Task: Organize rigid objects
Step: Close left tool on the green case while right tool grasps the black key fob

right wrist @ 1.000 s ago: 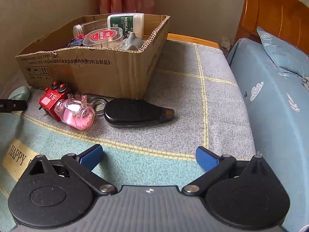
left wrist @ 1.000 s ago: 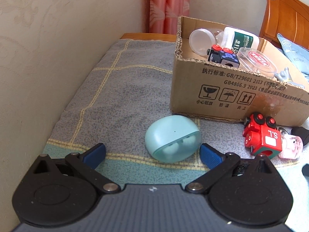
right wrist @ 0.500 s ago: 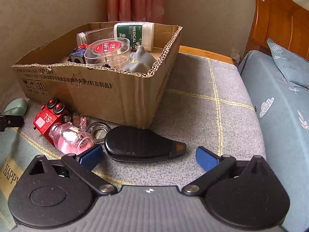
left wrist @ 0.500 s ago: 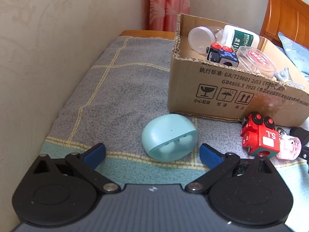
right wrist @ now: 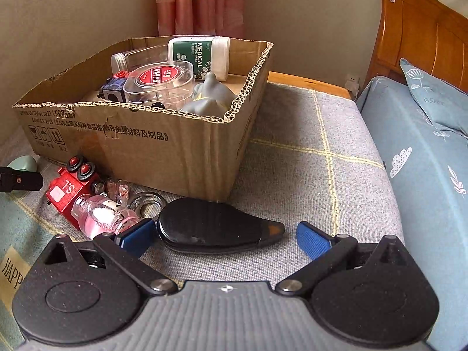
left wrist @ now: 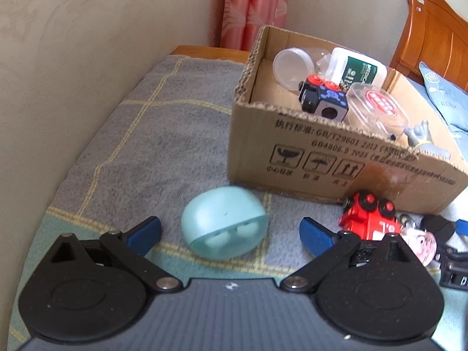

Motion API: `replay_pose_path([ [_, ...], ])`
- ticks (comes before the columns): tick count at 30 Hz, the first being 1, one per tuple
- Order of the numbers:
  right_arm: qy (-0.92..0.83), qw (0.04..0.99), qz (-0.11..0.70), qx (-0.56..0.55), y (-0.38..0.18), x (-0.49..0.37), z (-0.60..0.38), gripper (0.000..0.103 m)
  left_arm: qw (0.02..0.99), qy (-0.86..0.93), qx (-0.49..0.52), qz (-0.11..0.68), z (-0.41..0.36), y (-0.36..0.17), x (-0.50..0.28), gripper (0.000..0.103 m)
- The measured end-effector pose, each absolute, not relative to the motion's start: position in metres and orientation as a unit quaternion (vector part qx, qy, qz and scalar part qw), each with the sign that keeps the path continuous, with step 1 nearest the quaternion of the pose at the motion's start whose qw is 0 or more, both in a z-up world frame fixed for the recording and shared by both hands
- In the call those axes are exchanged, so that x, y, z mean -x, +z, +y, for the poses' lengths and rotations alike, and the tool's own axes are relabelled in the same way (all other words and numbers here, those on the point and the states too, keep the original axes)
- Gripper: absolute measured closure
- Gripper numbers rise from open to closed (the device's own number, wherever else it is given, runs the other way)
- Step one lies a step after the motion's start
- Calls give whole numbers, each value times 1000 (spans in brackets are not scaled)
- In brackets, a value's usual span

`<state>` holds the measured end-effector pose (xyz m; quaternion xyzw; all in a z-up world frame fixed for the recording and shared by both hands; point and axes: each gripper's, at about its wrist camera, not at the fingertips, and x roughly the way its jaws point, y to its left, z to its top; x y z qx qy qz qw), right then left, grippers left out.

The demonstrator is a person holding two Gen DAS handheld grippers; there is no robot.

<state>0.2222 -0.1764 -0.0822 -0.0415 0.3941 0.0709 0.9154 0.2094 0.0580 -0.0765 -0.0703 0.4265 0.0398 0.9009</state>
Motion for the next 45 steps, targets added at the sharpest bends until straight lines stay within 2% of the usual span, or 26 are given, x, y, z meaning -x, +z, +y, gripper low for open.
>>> replay_pose_path([
  [3,71,916,394,42,-82,-222,-176,0,908,10,74,413,53,-74,-213,3],
  [10,72,915,394,43,-82,-222,-175,0,911,-4,64,407,47,-76,-207,18],
  [15,74,916,392,45,-82,-221,-173,1,911,3,78,404,52,-75,-207,22],
  [17,77,917,389,48,-81,-220,-172,6,913,3,61,403,47,-74,-208,36],
  [19,79,917,387,51,-79,-218,-170,10,914,-1,48,403,43,-73,-207,43],
  [29,89,918,377,84,-67,-206,-166,10,913,-36,29,405,48,-66,-200,44],
  [45,129,921,358,88,-32,-184,-178,10,915,-84,-17,394,44,-24,-175,44],
])
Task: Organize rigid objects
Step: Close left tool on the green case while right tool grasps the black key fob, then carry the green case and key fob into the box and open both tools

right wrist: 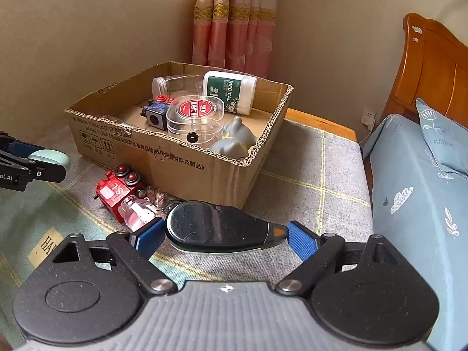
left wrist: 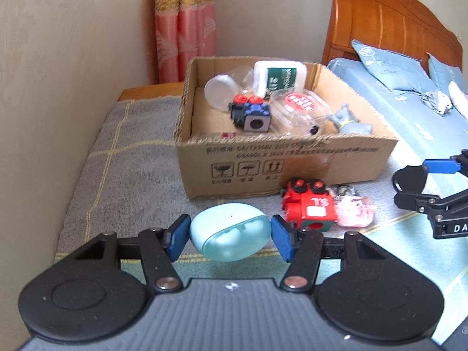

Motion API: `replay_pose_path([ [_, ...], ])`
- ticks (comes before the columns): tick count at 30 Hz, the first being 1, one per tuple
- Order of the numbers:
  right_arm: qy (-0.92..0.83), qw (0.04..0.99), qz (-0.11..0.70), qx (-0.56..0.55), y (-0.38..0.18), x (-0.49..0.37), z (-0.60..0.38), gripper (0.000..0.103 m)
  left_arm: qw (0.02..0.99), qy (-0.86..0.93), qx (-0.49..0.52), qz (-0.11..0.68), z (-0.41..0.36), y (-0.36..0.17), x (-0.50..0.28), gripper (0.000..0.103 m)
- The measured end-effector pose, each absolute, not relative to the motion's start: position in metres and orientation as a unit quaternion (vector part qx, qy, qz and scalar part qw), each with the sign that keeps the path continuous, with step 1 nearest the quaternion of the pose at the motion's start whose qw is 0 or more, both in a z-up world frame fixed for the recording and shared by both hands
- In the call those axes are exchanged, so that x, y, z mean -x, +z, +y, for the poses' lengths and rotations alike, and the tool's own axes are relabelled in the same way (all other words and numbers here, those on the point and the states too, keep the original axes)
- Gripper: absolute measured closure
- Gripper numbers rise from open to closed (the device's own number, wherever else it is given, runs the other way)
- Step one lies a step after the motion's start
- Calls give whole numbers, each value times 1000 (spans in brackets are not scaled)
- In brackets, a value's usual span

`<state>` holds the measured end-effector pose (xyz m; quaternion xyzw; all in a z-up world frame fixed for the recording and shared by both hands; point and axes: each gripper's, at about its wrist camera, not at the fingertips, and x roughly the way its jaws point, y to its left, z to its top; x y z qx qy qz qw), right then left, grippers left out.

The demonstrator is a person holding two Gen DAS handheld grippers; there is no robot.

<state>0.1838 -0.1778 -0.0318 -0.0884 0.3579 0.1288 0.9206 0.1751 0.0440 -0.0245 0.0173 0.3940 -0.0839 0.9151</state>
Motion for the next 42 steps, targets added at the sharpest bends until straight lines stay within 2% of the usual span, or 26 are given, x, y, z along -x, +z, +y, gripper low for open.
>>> replay_pose_path([
  [12,171,926,324,90,7,-183,-174,10,934,-109,-50,336,26,33,-206,44],
  [27,171,928,315,103,21,-194,-167,10,928,-82,-66,358,24,14,-269,43],
  [28,171,928,315,104,21,-195,-167,10,928,-81,-65,359,24,14,-269,42],
  [32,173,927,317,107,21,-197,-163,10,932,-80,-73,344,23,16,-263,13],
  [36,174,926,317,110,22,-197,-160,10,933,-96,-79,338,21,22,-254,6],
  [42,177,926,316,110,27,-195,-155,10,934,-106,-85,330,19,27,-239,4],
])
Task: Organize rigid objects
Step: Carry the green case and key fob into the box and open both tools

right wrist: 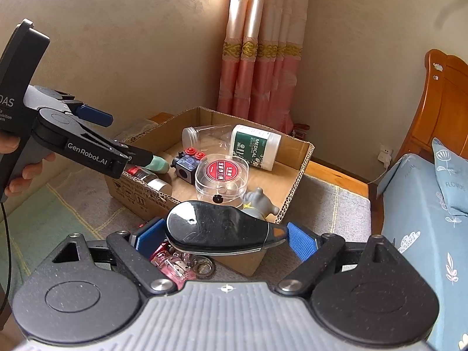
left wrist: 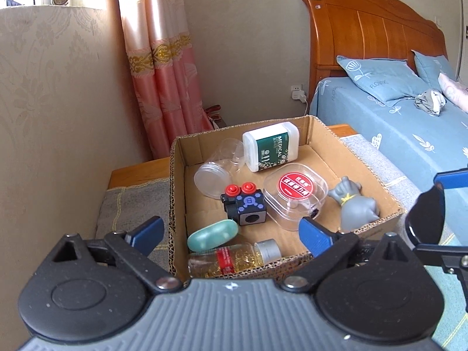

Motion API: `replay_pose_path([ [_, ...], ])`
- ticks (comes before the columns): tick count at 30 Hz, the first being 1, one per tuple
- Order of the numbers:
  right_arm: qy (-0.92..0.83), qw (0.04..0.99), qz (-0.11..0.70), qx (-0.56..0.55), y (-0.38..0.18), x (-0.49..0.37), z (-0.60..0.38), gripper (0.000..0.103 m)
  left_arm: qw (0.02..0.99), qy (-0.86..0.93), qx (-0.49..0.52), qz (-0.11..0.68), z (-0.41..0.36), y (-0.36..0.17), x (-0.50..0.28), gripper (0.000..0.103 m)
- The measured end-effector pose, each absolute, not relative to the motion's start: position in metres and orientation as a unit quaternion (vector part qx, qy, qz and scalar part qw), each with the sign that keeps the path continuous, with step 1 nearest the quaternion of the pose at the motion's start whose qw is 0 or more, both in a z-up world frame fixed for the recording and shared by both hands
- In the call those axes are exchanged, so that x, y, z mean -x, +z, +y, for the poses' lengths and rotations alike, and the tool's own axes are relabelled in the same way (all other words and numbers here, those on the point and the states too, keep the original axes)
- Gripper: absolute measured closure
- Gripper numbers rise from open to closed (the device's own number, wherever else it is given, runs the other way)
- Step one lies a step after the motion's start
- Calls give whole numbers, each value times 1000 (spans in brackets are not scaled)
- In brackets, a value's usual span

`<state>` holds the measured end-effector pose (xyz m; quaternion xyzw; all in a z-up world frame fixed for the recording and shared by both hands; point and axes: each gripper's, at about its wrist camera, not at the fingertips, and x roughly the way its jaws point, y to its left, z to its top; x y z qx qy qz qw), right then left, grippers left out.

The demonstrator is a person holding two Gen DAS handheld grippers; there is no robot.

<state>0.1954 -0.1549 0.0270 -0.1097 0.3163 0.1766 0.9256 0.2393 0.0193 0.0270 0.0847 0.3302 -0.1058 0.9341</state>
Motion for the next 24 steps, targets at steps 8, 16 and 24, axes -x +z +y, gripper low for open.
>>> replay_pose_path([
  [8,179,926,314,109,35,-193,-150,10,941,-111,-61,314,25,35,-213,2],
  [16,178,926,317,96,42,-199,-151,10,951,-99,-49,290,32,32,-173,1],
  [24,174,923,333,83,52,-232,-151,10,952,-89,-18,293,40,27,-149,1],
])
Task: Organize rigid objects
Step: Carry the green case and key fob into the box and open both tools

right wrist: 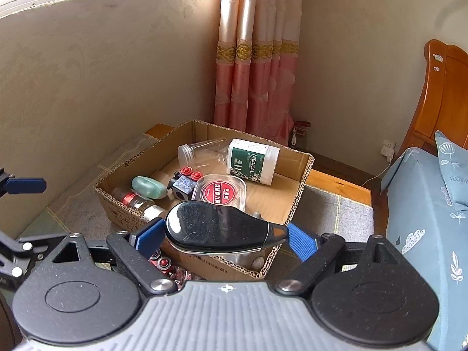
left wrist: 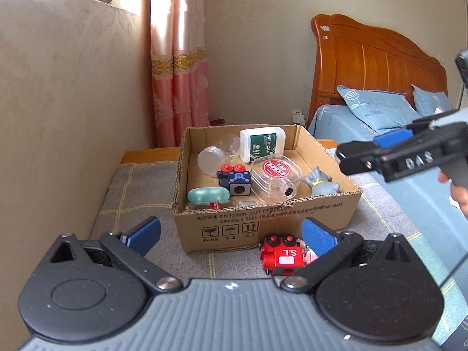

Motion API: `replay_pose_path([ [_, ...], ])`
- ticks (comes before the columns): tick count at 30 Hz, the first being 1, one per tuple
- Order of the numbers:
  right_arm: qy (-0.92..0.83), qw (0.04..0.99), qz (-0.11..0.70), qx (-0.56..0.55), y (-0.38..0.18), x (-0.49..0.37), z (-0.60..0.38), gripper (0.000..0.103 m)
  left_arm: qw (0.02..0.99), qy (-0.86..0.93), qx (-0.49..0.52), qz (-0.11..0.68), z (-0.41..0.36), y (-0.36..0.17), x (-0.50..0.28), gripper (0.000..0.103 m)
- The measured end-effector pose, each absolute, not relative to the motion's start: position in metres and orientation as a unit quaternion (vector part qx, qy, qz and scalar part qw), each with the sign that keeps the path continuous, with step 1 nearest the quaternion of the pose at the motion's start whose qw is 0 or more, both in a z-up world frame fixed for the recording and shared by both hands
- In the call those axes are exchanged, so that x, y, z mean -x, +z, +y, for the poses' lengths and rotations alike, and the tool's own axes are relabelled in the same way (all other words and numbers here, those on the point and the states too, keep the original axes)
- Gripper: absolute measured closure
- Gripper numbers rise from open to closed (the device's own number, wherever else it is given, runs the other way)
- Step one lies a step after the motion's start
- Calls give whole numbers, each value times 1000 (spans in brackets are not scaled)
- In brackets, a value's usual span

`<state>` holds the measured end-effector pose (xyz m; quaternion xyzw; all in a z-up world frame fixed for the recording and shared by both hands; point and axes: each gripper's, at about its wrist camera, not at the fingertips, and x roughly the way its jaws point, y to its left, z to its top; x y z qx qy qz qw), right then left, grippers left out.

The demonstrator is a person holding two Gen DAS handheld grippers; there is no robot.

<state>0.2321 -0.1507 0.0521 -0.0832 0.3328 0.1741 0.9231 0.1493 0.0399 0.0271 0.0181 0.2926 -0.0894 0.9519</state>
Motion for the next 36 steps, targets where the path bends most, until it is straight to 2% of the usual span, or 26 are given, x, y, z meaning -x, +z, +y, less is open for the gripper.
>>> replay_pose_path([
  [16,131,911,385,66,38,-348,-136,10,950,-63,-7,304,44,25,-137,1],
  [29,103,895,432,40,20,-395,-132,10,947,-60,1,317,50,19,-133,1],
  [31,102,896,432,35,20,-396,-133,0,947,-58,0,315,50,19,-133,1],
  [36,102,899,425,26,25,-394,-136,0,949,-57,3,312,53,21,-132,1],
])
